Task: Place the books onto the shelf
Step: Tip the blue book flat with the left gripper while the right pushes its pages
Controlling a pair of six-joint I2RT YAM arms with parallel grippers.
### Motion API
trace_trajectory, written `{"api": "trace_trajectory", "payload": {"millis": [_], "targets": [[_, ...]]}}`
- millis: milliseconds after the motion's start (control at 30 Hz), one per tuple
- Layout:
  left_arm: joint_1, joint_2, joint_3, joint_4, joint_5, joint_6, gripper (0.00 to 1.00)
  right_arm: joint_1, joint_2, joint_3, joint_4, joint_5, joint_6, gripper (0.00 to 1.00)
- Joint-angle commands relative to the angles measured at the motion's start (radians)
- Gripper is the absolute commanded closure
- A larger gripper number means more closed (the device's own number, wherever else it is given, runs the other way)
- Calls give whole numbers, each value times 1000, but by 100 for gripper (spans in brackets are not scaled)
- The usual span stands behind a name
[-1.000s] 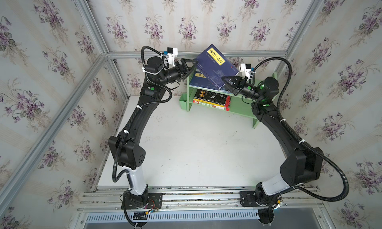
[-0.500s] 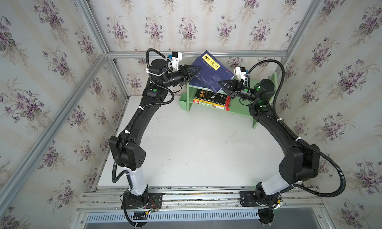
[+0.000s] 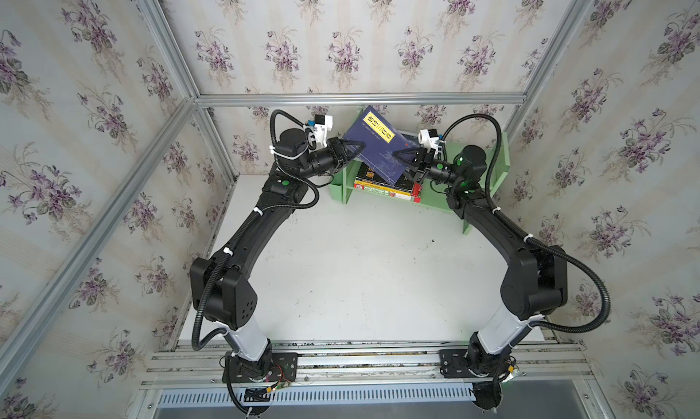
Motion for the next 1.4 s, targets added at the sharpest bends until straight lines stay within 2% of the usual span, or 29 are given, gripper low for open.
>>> {"api": "trace_trajectory", "payload": {"millis": [0,133,433,900,1033,1100,1200,1267,1367], "targets": [[-2,-11,-37,177,-90,-69,90,-6,47,15,188,48,112,53],[-5,5,-51,230,-174,-102,93,-6,87,15,299,73,185,45],[-8,112,40,275,-227,-177,94,-5,57,-36,251,103,150,47],[-26,174,104,282,-213,-205,93,1,54,-25,170,151,107,64],[-31,177,103,282,-214,-205,91,3,48,-10,148,164,90,77],[-31,178,103,282,-211,-208,84,1,41,-9,121,167,71,83],[-27,172,100,260,-206,-198,64,-3,15,3,-16,171,-33,91],[-15,152,91,215,-209,-173,35,-12,-16,26,-175,187,-146,95],[13,99,44,149,-231,-125,15,-31,-55,88,-416,213,-307,97]]}}
